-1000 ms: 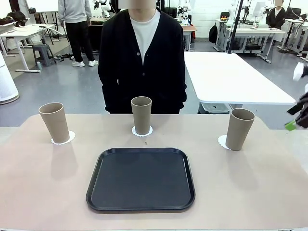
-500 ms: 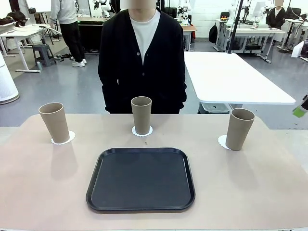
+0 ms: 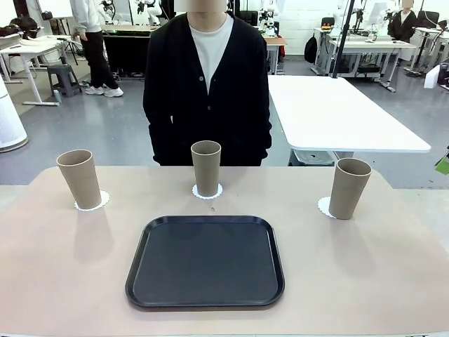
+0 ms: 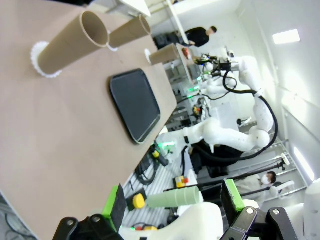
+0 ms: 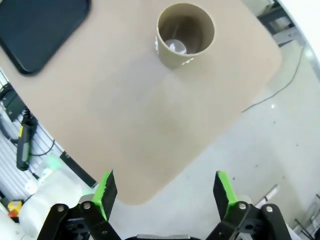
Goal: Place coasters on the table and set cups on them.
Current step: Take one Reusable plastic cup from the Flat Tray and place it on a coaster set by the human.
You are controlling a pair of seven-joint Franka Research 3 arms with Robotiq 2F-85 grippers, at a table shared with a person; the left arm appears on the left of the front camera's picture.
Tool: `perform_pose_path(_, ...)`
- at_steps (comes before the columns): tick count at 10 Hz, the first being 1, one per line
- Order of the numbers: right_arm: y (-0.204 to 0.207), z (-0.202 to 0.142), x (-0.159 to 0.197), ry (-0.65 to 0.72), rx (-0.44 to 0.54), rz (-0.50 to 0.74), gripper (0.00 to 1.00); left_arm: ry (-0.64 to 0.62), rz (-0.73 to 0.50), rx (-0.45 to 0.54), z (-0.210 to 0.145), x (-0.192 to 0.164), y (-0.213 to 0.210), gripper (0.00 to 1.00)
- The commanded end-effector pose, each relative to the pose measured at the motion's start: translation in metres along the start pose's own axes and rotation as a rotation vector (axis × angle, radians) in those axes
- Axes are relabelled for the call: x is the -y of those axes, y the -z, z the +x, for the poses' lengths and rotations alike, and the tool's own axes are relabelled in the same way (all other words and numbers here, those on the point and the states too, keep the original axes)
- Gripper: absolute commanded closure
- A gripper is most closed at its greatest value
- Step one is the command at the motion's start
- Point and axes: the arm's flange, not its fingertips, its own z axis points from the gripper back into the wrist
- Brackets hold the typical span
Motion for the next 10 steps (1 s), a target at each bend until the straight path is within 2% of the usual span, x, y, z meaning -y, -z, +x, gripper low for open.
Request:
perform_pose_path(1,0.003,0.002,-0.002,-0.008,-0.017,0.004,0.0,0.001,0.004,0.005,0.0,0.002,-0.001,0.0)
perform_pose_path(2,0.026,-0.009,-0.006,0.087,-0.016,0.234,0.0,0.001,0.004,0.005,0.0,0.002,-0.001,0.0)
perform_pose_path(3,0.032,-0.027,-0.012,0.188,0.013,0.438,0.0,0.001,0.004,0.005,0.0,0.002,-0.001,0.0)
perform_pose_path(4,0.036,-0.045,-0.014,0.211,0.052,0.59,0.0,0.001,0.004,0.005,0.0,0.002,-0.001,0.0)
perform_pose_path(5,0.044,-0.068,-0.004,0.232,0.119,0.724,0.0,0.001,0.004,0.005,0.0,0.002,-0.001,0.0)
perform_pose_path(6,0.052,-0.089,0.016,0.248,0.311,0.879,0.0,0.001,0.004,0.005,0.0,0.002,-0.001,0.0)
perform_pose_path(7,0.065,-0.11,0.037,0.289,0.504,0.989,0.0,0.001,0.004,0.005,0.0,0.002,-0.001,0.0)
perform_pose_path(8,0.085,-0.131,0.057,0.397,0.669,1.036,0.0,0.001,0.004,0.005,0.0,0.002,-0.001,0.0)
perform_pose_path(9,0.102,-0.144,0.066,0.498,0.731,1.043,0.0,0.001,0.004,0.005,0.0,0.002,-0.001,0.0)
perform_pose_path(10,0.114,-0.158,0.066,0.533,0.777,1.072,0.0,0.001,0.004,0.005,0.0,0.002,-0.001,0.0)
